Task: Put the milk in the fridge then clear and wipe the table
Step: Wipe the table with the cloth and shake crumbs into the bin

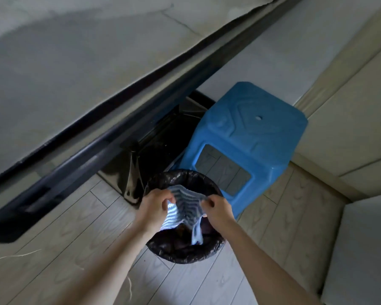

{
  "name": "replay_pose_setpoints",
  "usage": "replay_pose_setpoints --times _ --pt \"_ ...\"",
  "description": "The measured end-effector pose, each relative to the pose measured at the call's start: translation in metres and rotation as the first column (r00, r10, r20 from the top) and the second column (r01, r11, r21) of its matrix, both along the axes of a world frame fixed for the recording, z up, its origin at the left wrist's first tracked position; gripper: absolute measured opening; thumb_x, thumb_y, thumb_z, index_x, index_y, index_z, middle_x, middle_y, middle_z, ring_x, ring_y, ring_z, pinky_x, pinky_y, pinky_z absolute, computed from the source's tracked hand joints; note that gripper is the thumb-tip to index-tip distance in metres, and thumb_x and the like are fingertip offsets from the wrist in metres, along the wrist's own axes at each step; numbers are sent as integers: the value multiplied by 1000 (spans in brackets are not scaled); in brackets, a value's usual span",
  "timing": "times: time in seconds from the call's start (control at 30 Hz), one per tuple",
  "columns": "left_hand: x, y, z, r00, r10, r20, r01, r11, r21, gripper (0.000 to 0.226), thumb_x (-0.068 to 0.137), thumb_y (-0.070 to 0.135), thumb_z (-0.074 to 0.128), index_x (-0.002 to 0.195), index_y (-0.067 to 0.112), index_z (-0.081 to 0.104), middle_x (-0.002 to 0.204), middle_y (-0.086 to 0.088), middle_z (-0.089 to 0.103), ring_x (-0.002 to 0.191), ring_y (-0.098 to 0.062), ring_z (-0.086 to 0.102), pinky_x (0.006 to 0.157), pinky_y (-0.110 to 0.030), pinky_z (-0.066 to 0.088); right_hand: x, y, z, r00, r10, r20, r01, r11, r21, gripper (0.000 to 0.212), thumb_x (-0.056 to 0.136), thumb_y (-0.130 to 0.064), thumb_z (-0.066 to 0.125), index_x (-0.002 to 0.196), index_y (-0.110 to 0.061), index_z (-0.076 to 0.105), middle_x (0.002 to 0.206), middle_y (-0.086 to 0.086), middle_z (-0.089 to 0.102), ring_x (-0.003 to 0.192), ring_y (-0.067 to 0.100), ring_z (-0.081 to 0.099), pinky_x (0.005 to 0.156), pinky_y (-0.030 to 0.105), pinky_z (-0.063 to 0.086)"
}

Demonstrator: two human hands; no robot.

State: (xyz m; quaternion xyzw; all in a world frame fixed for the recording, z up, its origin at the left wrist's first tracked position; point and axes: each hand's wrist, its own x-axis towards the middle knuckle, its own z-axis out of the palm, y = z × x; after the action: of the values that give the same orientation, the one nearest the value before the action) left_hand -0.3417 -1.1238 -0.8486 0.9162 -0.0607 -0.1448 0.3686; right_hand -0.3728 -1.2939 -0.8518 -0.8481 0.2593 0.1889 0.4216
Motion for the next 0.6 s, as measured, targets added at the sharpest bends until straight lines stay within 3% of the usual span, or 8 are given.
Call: replay_pose_setpoints --times 0.07,0.13,0.23,0.27,0.37,0.47,0.53,0.6 --pt "-6 -7 22 999 -48 -20 48 999 -5 26 87 -1 44 94 6 68 100 -5 63 95 -16 59 79 -14 38 -4 5 22 997 -71 -8 71 989 127 12 88 -23 54 95 -14 57 75 0 59 68 17 58 60 27 47" --pt "-14 -15 51 989 -149 -6 149 988 -51 17 86 10 52 89 6 68 93 -4 64 90 -13 60 78 -18 43 -6 9 53 993 -115 -27 118 962 246 23 88 -25 55 109 -15 54 89 6 63 83 25 65 75 38 54" --pt "-26 -24 98 969 -246 -2 244 962 -122 36 72 51 54 60 17 52 60 8 47 58 -4 47 57 -16 33 -12 13 104 994 -97 -56 111 916 386 11 91 -20 49 97 -25 57 86 3 59 83 21 59 76 34 52" --pt "-29 -25 113 965 -263 -13 260 959 -110 38 66 58 53 56 22 48 58 8 43 56 -4 45 56 -16 32 -15 12 121 993 -100 -70 120 895 430 19 90 -14 46 92 -28 60 85 4 59 83 19 58 74 31 51" --pt "-35 -31 162 938 -347 -16 347 937 -32 22 74 42 65 75 21 61 77 7 47 75 -11 54 66 -16 34 -24 5 176 993 -10 -114 64 878 475 32 85 -4 42 95 -28 61 89 5 63 83 17 61 70 23 50" --pt "-38 -37 209 917 -399 26 396 915 70 23 90 22 52 105 8 63 102 -6 57 98 -20 58 80 -23 41 -30 0 230 986 124 -109 -65 899 434 36 85 -5 38 102 -32 56 79 -1 64 65 4 65 71 23 50" --pt "-37 -37 241 894 -446 49 443 894 66 22 91 19 49 101 7 65 103 -9 62 96 -22 60 82 -30 45 -30 -5 256 970 226 -89 -189 931 311 38 84 -3 40 114 -23 53 77 5 64 58 7 65 65 23 55" --pt "-32 -31 274 877 -479 41 477 877 53 20 89 18 50 93 6 66 94 -10 64 88 -22 60 76 -31 43 -31 -13 280 928 356 -109 -341 931 133 38 82 1 45 116 -14 52 84 10 64 66 17 63 77 36 57"
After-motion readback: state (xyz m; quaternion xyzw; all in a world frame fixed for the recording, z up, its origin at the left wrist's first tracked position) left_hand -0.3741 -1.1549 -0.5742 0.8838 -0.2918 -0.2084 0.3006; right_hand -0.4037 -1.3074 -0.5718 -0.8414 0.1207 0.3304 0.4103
